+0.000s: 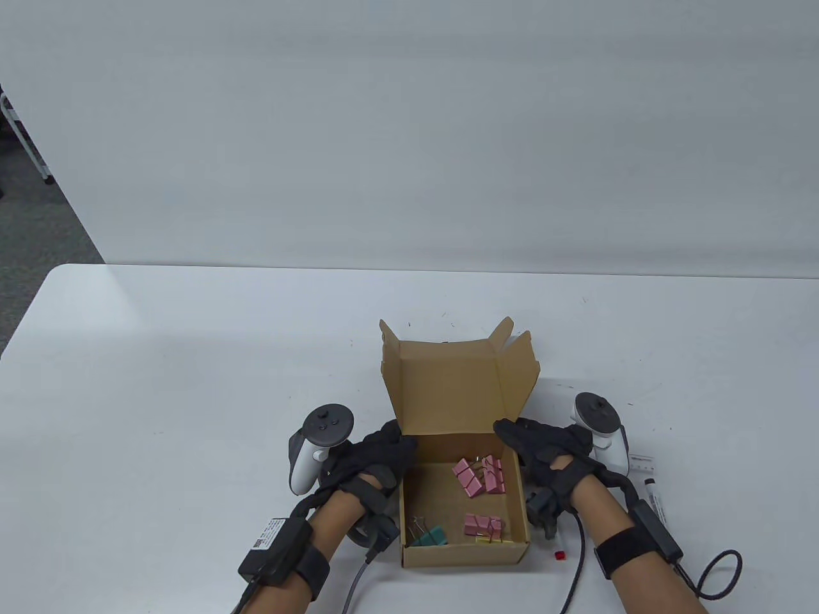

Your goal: Open four flaps of mailer box and unpack office supplies

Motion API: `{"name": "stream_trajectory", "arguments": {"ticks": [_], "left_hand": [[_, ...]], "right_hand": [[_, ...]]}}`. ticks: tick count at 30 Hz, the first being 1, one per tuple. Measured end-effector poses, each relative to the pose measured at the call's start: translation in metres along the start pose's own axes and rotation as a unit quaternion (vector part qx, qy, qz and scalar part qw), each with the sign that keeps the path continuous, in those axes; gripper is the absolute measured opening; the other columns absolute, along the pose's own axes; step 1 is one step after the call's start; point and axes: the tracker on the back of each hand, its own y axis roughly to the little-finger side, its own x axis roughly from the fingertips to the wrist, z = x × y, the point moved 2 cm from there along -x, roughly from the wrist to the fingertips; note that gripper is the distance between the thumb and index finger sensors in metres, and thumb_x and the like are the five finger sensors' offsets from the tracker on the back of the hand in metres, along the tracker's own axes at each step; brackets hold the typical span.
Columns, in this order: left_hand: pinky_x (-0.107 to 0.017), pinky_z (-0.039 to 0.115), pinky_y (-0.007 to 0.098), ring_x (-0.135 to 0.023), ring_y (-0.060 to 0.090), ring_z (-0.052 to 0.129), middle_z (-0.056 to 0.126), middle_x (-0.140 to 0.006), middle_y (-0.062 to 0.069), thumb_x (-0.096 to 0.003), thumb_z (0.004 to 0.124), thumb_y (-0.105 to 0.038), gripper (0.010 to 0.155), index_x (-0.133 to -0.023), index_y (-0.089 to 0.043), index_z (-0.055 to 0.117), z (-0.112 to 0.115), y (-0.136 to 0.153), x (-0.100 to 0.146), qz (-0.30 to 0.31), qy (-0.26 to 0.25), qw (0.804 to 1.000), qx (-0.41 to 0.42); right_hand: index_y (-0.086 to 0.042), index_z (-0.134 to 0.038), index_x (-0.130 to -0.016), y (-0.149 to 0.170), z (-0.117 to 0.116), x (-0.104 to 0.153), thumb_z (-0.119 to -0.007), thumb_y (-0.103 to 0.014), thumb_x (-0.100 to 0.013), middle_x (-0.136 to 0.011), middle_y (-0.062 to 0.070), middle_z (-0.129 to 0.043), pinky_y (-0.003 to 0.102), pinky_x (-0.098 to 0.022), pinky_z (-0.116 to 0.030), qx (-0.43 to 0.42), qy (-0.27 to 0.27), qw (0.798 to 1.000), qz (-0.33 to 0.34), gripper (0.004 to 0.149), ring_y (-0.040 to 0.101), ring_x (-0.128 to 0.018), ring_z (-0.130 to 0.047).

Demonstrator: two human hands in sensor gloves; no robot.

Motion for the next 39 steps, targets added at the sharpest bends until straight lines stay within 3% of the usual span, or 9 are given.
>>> {"name": "stream_trajectory", "arguments": {"ticks": [6, 11, 15, 19, 23, 28, 30, 32, 39], "left_hand": [[-0.075, 0.039, 0.07, -0.104, 0.054, 0.056, 0.056, -0.116, 0.019, -0.0567, 0.071, -0.05, 0.065, -0.109, -0.019, 0.049, -0.004, -0.003, 0.006, -0.004, -0.013, 1.0, -0.006], [-0.074, 0.044, 0.07, -0.104, 0.053, 0.058, 0.052, -0.118, 0.02, -0.0557, 0.074, -0.055, 0.074, -0.111, -0.018, 0.043, -0.028, -0.029, 0.041, -0.014, -0.046, 0.996, -0.073], [-0.07, 0.053, 0.069, -0.097, 0.052, 0.07, 0.063, -0.113, 0.022, -0.0549, 0.08, -0.05, 0.071, -0.11, -0.016, 0.05, -0.041, -0.085, 0.082, 0.049, -0.127, 0.976, -0.167], [-0.066, 0.063, 0.067, -0.091, 0.05, 0.081, 0.074, -0.108, 0.022, -0.0537, 0.085, -0.047, 0.068, -0.108, -0.015, 0.058, -0.011, -0.142, 0.098, 0.1, -0.11, 0.936, -0.32], [-0.064, 0.07, 0.064, -0.086, 0.046, 0.09, 0.082, -0.104, 0.019, -0.0509, 0.09, -0.042, 0.065, -0.105, -0.018, 0.065, 0.049, -0.173, 0.082, 0.108, -0.028, 0.88, -0.462], [-0.061, 0.075, 0.062, -0.08, 0.045, 0.097, 0.09, -0.098, 0.018, -0.0503, 0.092, -0.036, 0.058, -0.102, -0.019, 0.073, 0.1, -0.167, 0.036, 0.076, 0.017, 0.838, -0.54], [-0.061, 0.076, 0.061, -0.079, 0.044, 0.099, 0.091, -0.097, 0.017, -0.0511, 0.091, -0.033, 0.055, -0.102, -0.021, 0.074, 0.115, -0.158, 0.015, 0.048, 0.049, 0.811, -0.581], [-0.061, 0.077, 0.061, -0.079, 0.045, 0.1, 0.092, -0.097, 0.018, -0.0522, 0.089, -0.031, 0.057, -0.105, -0.021, 0.07, 0.123, -0.147, 0.0, 0.001, 0.061, 0.799, -0.598], [-0.061, 0.077, 0.062, -0.082, 0.048, 0.098, 0.087, -0.102, 0.021, -0.0535, 0.087, -0.035, 0.063, -0.108, -0.018, 0.061, 0.132, -0.128, -0.03, -0.037, 0.062, 0.789, -0.61]], "right_hand": [[-0.007, -0.081, -0.085, -0.001, 0.001, 0.0, -0.075, -0.044, -0.05, -0.09, 0.019, -0.079, 0.069, -0.056, -0.046, 0.017, 0.003, 1.0, 0.015, 0.051, 0.052, -0.083, -0.065], [-0.006, -0.081, -0.085, -0.004, 0.001, 0.001, -0.075, -0.044, -0.05, -0.09, 0.02, -0.079, 0.069, -0.056, -0.047, 0.033, 0.006, 0.999, 0.012, 0.052, 0.052, -0.083, -0.067], [-0.006, -0.081, -0.085, -0.005, 0.001, 0.001, -0.075, -0.044, -0.05, -0.09, 0.021, -0.08, 0.07, -0.056, -0.047, 0.038, 0.007, 0.999, 0.01, 0.052, 0.052, -0.083, -0.067], [-0.006, -0.081, -0.085, -0.006, 0.001, 0.002, -0.075, -0.044, -0.05, -0.09, 0.021, -0.08, 0.07, -0.056, -0.048, 0.038, 0.008, 0.999, 0.011, 0.052, 0.052, -0.083, -0.068], [-0.005, -0.081, -0.085, -0.005, 0.001, 0.001, -0.075, -0.044, -0.05, -0.09, 0.021, -0.079, 0.07, -0.056, -0.048, 0.039, 0.008, 0.999, 0.011, 0.053, 0.052, -0.083, -0.068], [-0.005, -0.081, -0.085, -0.005, 0.001, 0.001, -0.075, -0.044, -0.05, -0.09, 0.021, -0.079, 0.07, -0.055, -0.049, 0.038, 0.008, 0.999, 0.011, 0.053, 0.052, -0.083, -0.068], [-0.005, -0.081, -0.085, -0.005, 0.001, 0.001, -0.075, -0.044, -0.05, -0.09, 0.021, -0.079, 0.07, -0.055, -0.049, 0.038, 0.008, 0.999, 0.012, 0.053, 0.052, -0.083, -0.068], [-0.005, -0.081, -0.085, -0.005, 0.001, 0.001, -0.075, -0.044, -0.05, -0.09, 0.021, -0.079, 0.07, -0.055, -0.049, 0.038, 0.008, 0.999, 0.013, 0.053, 0.052, -0.083, -0.067], [-0.005, -0.081, -0.085, -0.005, 0.001, 0.001, -0.076, -0.044, -0.05, -0.09, 0.022, -0.08, 0.07, -0.055, -0.05, 0.04, 0.007, 0.999, 0.014, 0.053, 0.053, -0.083, -0.068]]}}
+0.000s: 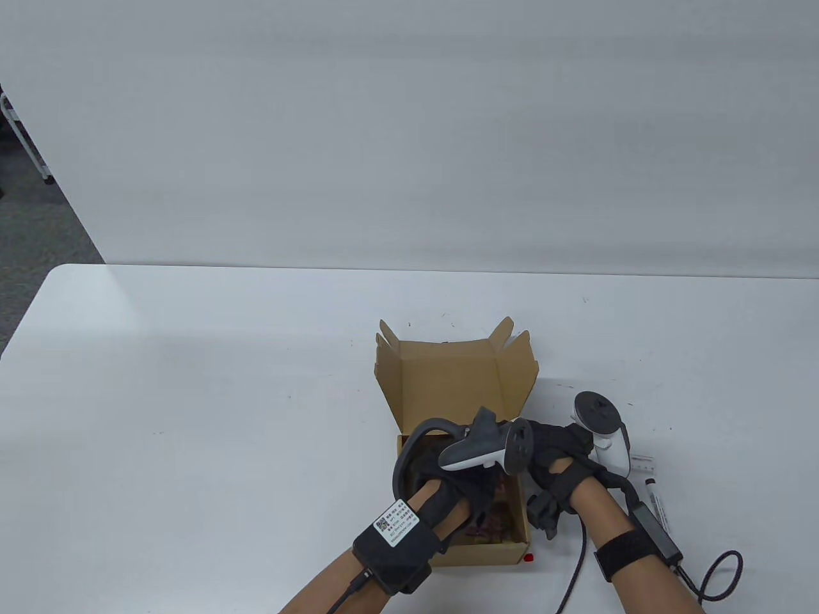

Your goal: Open four flaps of mailer box and unpack office supplies

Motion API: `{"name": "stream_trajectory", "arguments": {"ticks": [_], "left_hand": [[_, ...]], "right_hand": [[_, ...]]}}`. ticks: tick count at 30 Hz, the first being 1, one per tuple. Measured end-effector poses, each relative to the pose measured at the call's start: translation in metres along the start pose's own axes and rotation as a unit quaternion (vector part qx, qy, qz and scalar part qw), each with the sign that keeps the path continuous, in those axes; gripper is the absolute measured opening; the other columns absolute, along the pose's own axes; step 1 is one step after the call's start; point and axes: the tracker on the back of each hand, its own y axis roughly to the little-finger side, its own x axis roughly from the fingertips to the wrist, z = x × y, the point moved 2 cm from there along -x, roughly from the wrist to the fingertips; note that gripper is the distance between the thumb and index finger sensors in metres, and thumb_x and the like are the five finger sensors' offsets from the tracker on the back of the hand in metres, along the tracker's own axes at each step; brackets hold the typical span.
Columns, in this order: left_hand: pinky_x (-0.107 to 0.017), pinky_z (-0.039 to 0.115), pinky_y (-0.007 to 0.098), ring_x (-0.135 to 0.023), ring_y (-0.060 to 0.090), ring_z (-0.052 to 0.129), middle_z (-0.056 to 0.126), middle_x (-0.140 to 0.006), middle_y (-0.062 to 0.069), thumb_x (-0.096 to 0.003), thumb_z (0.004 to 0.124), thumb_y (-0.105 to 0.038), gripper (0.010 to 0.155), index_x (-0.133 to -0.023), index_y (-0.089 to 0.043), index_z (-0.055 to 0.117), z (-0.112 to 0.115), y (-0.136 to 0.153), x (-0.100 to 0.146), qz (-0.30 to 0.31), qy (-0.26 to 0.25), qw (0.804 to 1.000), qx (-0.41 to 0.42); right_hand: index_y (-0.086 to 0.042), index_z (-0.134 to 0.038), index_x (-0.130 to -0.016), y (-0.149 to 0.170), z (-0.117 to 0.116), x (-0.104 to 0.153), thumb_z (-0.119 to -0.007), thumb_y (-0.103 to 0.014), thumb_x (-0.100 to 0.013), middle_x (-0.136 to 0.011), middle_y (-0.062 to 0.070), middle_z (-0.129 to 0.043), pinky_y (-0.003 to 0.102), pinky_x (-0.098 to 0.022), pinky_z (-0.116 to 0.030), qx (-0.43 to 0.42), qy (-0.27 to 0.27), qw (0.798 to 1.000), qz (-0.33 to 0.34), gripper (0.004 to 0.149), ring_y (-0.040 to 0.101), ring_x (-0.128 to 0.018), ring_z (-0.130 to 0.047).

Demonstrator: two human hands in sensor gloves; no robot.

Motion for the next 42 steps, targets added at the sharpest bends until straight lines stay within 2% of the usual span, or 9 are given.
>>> {"name": "stream_trajectory", "arguments": {"ticks": [9, 13, 16, 19, 21, 24, 33, 37, 42], "left_hand": [[-0.061, 0.076, 0.061, -0.08, 0.044, 0.097, 0.089, -0.096, 0.019, -0.0519, 0.089, -0.031, 0.054, -0.101, -0.018, 0.07, 0.005, 0.007, -0.013, -0.001, -0.003, 1.0, 0.023], [-0.061, 0.076, 0.06, -0.077, 0.042, 0.098, 0.09, -0.093, 0.018, -0.0491, 0.092, -0.032, 0.056, -0.099, -0.018, 0.071, 0.006, 0.007, -0.014, 0.001, 0.004, 1.0, 0.023], [-0.061, 0.075, 0.061, -0.075, 0.042, 0.099, 0.09, -0.094, 0.021, -0.0498, 0.092, -0.034, 0.061, -0.103, -0.015, 0.068, 0.01, 0.006, -0.017, -0.022, 0.026, 0.999, 0.0], [-0.059, 0.077, 0.06, -0.069, 0.04, 0.101, 0.092, -0.087, 0.021, -0.0484, 0.092, -0.033, 0.058, -0.099, -0.014, 0.072, 0.01, 0.008, -0.018, -0.014, 0.03, 0.999, 0.01], [-0.058, 0.078, 0.059, -0.067, 0.039, 0.102, 0.094, -0.085, 0.019, -0.0483, 0.092, -0.035, 0.057, -0.099, -0.016, 0.074, 0.009, 0.008, -0.016, -0.009, 0.022, 1.0, 0.016], [-0.056, 0.08, 0.059, -0.063, 0.039, 0.105, 0.099, -0.08, 0.017, -0.051, 0.088, -0.03, 0.043, -0.092, -0.019, 0.082, 0.005, 0.007, -0.012, 0.0, 0.003, 1.0, 0.019], [-0.054, 0.081, 0.06, -0.06, 0.039, 0.108, 0.105, -0.073, 0.018, -0.0491, 0.09, -0.031, 0.042, -0.087, -0.012, 0.088, 0.006, 0.015, -0.008, -0.044, 0.004, 0.999, 0.009], [-0.053, 0.081, 0.06, -0.058, 0.038, 0.109, 0.106, -0.07, 0.018, -0.0496, 0.089, -0.032, 0.042, -0.086, -0.01, 0.088, -0.003, 0.011, 0.006, -0.055, 0.009, 0.998, -0.01], [-0.056, 0.08, 0.06, -0.062, 0.038, 0.107, 0.105, -0.073, 0.017, -0.0499, 0.088, -0.031, 0.042, -0.087, -0.011, 0.087, -0.014, 0.01, 0.027, -0.031, -0.001, 1.0, -0.005]], "right_hand": [[-0.005, -0.081, -0.085, 0.0, 0.0, 0.0, -0.076, -0.044, -0.049, -0.09, 0.022, -0.08, 0.07, -0.055, -0.05, -0.001, 0.0, 1.0, 0.001, 0.053, 0.053, -0.082, -0.068], [-0.005, -0.081, -0.085, 0.0, 0.0, 0.0, -0.076, -0.045, -0.049, -0.09, 0.022, -0.08, 0.069, -0.055, -0.05, -0.003, 0.0, 1.0, 0.001, 0.053, 0.053, -0.082, -0.069], [-0.005, -0.081, -0.085, 0.0, 0.0, 0.0, -0.076, -0.045, -0.049, -0.09, 0.022, -0.079, 0.069, -0.055, -0.05, -0.003, 0.0, 1.0, 0.0, 0.053, 0.053, -0.082, -0.069], [-0.005, -0.081, -0.085, 0.0, 0.0, 0.0, -0.076, -0.045, -0.049, -0.09, 0.022, -0.079, 0.069, -0.055, -0.051, -0.002, 0.0, 1.0, 0.0, 0.054, 0.053, -0.082, -0.068], [-0.005, -0.081, -0.085, 0.0, 0.0, 0.0, -0.075, -0.045, -0.049, -0.09, 0.022, -0.079, 0.069, -0.055, -0.05, -0.002, 0.0, 1.0, 0.0, 0.054, 0.053, -0.082, -0.068], [-0.005, -0.08, -0.085, 0.0, 0.0, 0.0, -0.075, -0.045, -0.049, -0.09, 0.023, -0.079, 0.069, -0.055, -0.051, -0.001, -0.001, 1.0, 0.001, 0.054, 0.053, -0.082, -0.068], [-0.004, -0.08, -0.086, 0.0, 0.0, 0.001, -0.075, -0.045, -0.049, -0.09, 0.023, -0.079, 0.069, -0.055, -0.051, 0.001, 0.0, 1.0, -0.001, 0.055, 0.053, -0.082, -0.068], [-0.004, -0.08, -0.086, 0.0, 0.0, 0.001, -0.075, -0.045, -0.049, -0.09, 0.023, -0.079, 0.069, -0.055, -0.051, 0.002, -0.001, 1.0, 0.0, 0.055, 0.053, -0.082, -0.068], [-0.004, -0.079, -0.086, 0.0, 0.0, 0.001, -0.075, -0.045, -0.049, -0.09, 0.023, -0.079, 0.069, -0.055, -0.051, 0.002, -0.001, 1.0, -0.001, 0.055, 0.053, -0.082, -0.068]]}}
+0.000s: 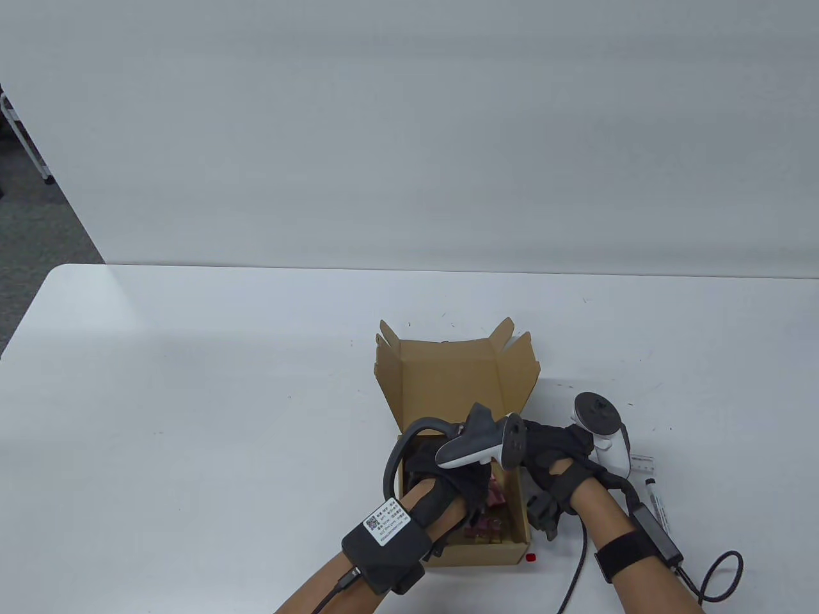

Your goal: Open four flaps of mailer box and unpack office supplies

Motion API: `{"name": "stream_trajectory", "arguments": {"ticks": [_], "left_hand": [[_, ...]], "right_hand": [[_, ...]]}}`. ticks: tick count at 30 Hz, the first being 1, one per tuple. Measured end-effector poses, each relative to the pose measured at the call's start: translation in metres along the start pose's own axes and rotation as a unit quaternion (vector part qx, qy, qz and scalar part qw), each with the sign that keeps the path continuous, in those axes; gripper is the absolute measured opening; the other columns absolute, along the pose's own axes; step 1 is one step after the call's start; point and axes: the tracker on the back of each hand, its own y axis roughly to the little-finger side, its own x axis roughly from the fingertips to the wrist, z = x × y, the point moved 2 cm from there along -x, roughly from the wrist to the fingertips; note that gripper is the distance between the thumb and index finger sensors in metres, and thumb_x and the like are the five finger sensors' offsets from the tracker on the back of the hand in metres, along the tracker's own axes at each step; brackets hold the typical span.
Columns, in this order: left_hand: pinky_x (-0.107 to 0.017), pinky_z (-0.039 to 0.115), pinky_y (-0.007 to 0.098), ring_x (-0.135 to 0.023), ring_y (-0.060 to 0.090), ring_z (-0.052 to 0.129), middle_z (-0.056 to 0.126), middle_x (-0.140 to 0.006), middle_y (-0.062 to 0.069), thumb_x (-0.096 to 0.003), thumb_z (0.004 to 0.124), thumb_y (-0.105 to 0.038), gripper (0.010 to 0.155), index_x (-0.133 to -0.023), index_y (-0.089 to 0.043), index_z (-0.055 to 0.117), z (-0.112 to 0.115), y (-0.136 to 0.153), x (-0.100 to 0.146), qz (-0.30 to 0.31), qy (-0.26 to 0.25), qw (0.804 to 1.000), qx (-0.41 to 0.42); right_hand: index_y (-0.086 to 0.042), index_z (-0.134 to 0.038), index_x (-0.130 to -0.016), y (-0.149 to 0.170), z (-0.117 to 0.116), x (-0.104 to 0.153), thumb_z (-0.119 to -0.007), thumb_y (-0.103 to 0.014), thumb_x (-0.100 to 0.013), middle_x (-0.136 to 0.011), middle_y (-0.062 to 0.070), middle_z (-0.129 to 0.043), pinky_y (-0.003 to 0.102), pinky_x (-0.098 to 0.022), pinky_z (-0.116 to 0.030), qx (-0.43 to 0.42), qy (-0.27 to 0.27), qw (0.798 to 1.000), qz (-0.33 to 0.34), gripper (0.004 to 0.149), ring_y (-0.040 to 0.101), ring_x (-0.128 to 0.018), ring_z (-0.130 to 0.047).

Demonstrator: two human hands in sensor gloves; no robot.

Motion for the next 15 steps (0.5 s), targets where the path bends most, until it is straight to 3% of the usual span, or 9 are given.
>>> {"name": "stream_trajectory", "arguments": {"ticks": [7, 11, 15], "left_hand": [[-0.059, 0.077, 0.06, -0.065, 0.038, 0.105, 0.103, -0.076, 0.016, -0.0502, 0.087, -0.03, 0.041, -0.088, -0.015, 0.087, -0.035, 0.043, 0.045, -0.003, -0.06, 0.997, 0.052], [-0.061, 0.074, 0.061, -0.069, 0.039, 0.103, 0.102, -0.081, 0.013, -0.0506, 0.086, -0.03, 0.04, -0.089, -0.02, 0.087, -0.046, 0.091, 0.068, -0.047, -0.091, 0.992, 0.078], [-0.063, 0.073, 0.061, -0.072, 0.038, 0.102, 0.101, -0.083, 0.012, -0.0505, 0.085, -0.03, 0.039, -0.089, -0.024, 0.088, -0.039, 0.149, 0.083, -0.11, -0.112, 0.983, 0.09]], "right_hand": [[-0.004, -0.079, -0.086, 0.0, 0.0, 0.0, -0.075, -0.045, -0.049, -0.09, 0.023, -0.078, 0.069, -0.055, -0.051, 0.0, 0.0, 1.0, 0.0, 0.055, 0.053, -0.082, -0.068], [-0.004, -0.079, -0.086, 0.0, 0.0, 0.0, -0.075, -0.045, -0.049, -0.09, 0.023, -0.078, 0.069, -0.055, -0.051, -0.002, 0.0, 1.0, 0.0, 0.055, 0.053, -0.082, -0.068], [-0.004, -0.079, -0.086, 0.001, -0.001, 0.0, -0.075, -0.046, -0.049, -0.09, 0.023, -0.078, 0.069, -0.055, -0.051, -0.005, 0.0, 1.0, 0.001, 0.056, 0.053, -0.082, -0.068]]}}
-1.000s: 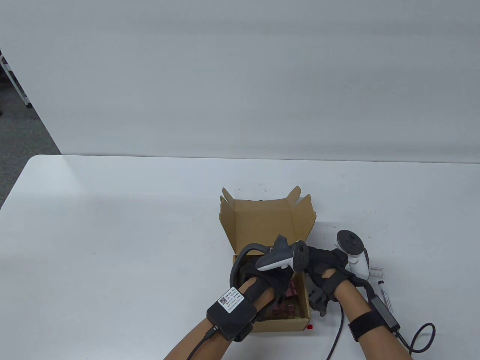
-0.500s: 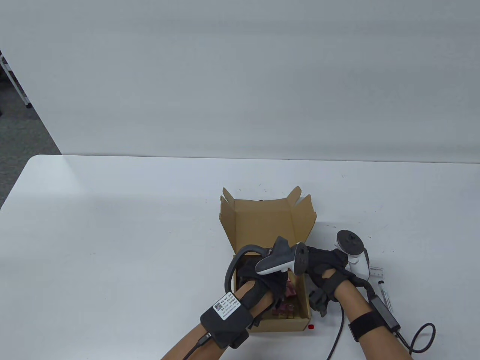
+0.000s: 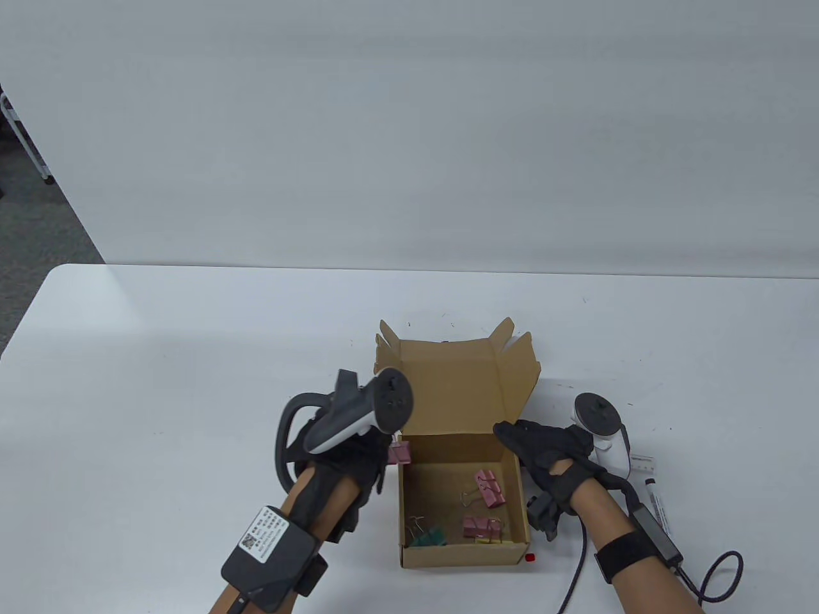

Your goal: Open four flaps of mailer box and unpack office supplies

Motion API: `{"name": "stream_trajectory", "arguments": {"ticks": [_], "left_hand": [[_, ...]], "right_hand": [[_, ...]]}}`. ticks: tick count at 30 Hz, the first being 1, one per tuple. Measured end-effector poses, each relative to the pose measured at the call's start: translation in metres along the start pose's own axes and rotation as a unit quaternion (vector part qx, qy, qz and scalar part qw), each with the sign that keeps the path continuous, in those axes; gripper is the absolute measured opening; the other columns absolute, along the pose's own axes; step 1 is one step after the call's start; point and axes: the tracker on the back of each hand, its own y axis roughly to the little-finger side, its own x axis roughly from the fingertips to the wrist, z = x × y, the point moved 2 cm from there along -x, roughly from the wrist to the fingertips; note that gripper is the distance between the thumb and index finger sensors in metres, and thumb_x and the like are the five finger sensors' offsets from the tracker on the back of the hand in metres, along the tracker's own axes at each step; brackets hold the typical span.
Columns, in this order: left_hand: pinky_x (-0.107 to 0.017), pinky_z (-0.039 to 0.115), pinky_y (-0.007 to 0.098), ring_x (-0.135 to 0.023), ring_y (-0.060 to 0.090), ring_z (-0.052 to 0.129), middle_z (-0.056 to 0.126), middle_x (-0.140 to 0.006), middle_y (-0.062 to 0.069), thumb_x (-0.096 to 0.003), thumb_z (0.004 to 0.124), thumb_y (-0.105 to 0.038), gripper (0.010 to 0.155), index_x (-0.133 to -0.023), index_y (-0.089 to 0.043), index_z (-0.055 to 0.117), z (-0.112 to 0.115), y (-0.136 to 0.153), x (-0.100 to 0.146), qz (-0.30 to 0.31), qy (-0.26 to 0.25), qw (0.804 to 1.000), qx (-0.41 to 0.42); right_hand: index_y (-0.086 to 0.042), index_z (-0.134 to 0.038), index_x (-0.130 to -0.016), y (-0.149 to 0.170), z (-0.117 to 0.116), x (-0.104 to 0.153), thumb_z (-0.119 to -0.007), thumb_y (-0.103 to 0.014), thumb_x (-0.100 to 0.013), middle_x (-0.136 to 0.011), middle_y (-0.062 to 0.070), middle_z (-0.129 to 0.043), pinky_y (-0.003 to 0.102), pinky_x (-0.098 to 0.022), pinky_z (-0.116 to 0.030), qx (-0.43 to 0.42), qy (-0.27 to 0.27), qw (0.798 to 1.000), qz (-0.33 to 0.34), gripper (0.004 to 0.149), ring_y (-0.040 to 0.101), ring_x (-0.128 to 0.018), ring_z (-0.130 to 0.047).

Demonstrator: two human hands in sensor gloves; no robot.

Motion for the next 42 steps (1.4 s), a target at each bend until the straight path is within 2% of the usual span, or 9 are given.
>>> {"name": "stream_trajectory", "arguments": {"ticks": [4, 8, 12, 14, 17, 25, 38, 40, 42], "left_hand": [[-0.065, 0.071, 0.062, -0.074, 0.038, 0.1, 0.099, -0.086, 0.011, -0.0504, 0.085, -0.03, 0.039, -0.089, -0.025, 0.088, 0.015, 0.059, -0.009, -0.071, -0.005, 0.997, -0.037], [-0.068, 0.068, 0.063, -0.078, 0.037, 0.099, 0.098, -0.088, 0.009, -0.0498, 0.084, -0.03, 0.039, -0.089, -0.028, 0.088, 0.039, 0.099, -0.019, -0.106, 0.011, 0.992, -0.073], [-0.068, 0.066, 0.063, -0.08, 0.037, 0.098, 0.097, -0.09, 0.009, -0.0496, 0.084, -0.03, 0.039, -0.088, -0.028, 0.088, 0.067, 0.128, -0.027, -0.114, 0.037, 0.991, -0.059], [-0.069, 0.066, 0.063, -0.081, 0.036, 0.097, 0.097, -0.09, 0.008, -0.0497, 0.084, -0.031, 0.039, -0.088, -0.029, 0.088, 0.076, 0.135, -0.03, -0.113, 0.058, 0.99, -0.065], [-0.069, 0.066, 0.063, -0.081, 0.036, 0.097, 0.097, -0.091, 0.007, -0.0492, 0.084, -0.031, 0.039, -0.088, -0.029, 0.089, 0.08, 0.146, -0.03, -0.118, 0.057, 0.99, -0.055], [-0.07, 0.065, 0.064, -0.082, 0.036, 0.096, 0.096, -0.092, 0.008, -0.0493, 0.084, -0.03, 0.039, -0.088, -0.029, 0.089, 0.097, 0.176, -0.024, -0.146, 0.104, 0.983, -0.028], [-0.07, 0.064, 0.064, -0.083, 0.036, 0.096, 0.096, -0.092, 0.008, -0.0499, 0.084, -0.031, 0.039, -0.089, -0.029, 0.088, 0.11, 0.178, -0.03, -0.152, 0.122, 0.981, -0.024], [-0.07, 0.063, 0.064, -0.086, 0.037, 0.094, 0.094, -0.095, 0.008, -0.051, 0.084, -0.032, 0.039, -0.09, -0.029, 0.087, 0.11, 0.179, -0.029, -0.154, 0.118, 0.981, -0.02], [-0.071, 0.062, 0.065, -0.089, 0.038, 0.091, 0.089, -0.1, 0.009, -0.0516, 0.084, -0.032, 0.045, -0.096, -0.028, 0.081, 0.106, 0.179, -0.027, -0.158, 0.113, 0.981, -0.019]], "right_hand": [[-0.004, -0.079, -0.086, 0.001, -0.001, 0.0, -0.075, -0.046, -0.049, -0.09, 0.023, -0.078, 0.068, -0.055, -0.05, -0.007, -0.002, 1.0, 0.0, 0.056, 0.053, -0.082, -0.067], [-0.003, -0.079, -0.086, 0.001, -0.001, 0.0, -0.075, -0.046, -0.049, -0.09, 0.023, -0.078, 0.068, -0.055, -0.05, -0.008, -0.002, 1.0, 0.001, 0.057, 0.053, -0.082, -0.067], [-0.003, -0.079, -0.086, 0.001, -0.001, 0.0, -0.075, -0.047, -0.049, -0.09, 0.023, -0.078, 0.067, -0.055, -0.05, -0.013, -0.003, 1.0, 0.003, 0.057, 0.053, -0.081, -0.067], [-0.003, -0.079, -0.086, 0.001, -0.001, 0.0, -0.076, -0.047, -0.049, -0.09, 0.023, -0.078, 0.067, -0.055, -0.05, -0.016, -0.004, 1.0, 0.003, 0.058, 0.053, -0.081, -0.067], [-0.003, -0.079, -0.086, 0.002, -0.002, 0.0, -0.076, -0.048, -0.049, -0.09, 0.023, -0.078, 0.067, -0.055, -0.05, -0.016, -0.004, 1.0, 0.004, 0.058, 0.053, -0.081, -0.067], [-0.003, -0.079, -0.086, 0.002, -0.001, 0.001, -0.076, -0.048, -0.049, -0.09, 0.023, -0.078, 0.067, -0.055, -0.05, -0.017, -0.003, 1.0, 0.006, 0.058, 0.053, -0.081, -0.067], [-0.003, -0.078, -0.086, 0.003, -0.001, 0.001, -0.075, -0.049, -0.049, -0.09, 0.023, -0.077, 0.066, -0.055, -0.05, -0.017, -0.001, 1.0, 0.006, 0.059, 0.053, -0.081, -0.066], [-0.003, -0.078, -0.086, 0.003, -0.001, 0.001, -0.075, -0.049, -0.049, -0.09, 0.023, -0.077, 0.066, -0.055, -0.05, -0.017, -0.001, 1.0, 0.006, 0.059, 0.053, -0.081, -0.067], [-0.003, -0.078, -0.086, 0.003, -0.001, 0.001, -0.075, -0.049, -0.049, -0.09, 0.023, -0.077, 0.066, -0.055, -0.051, -0.017, -0.001, 1.0, 0.006, 0.059, 0.053, -0.081, -0.066]]}}
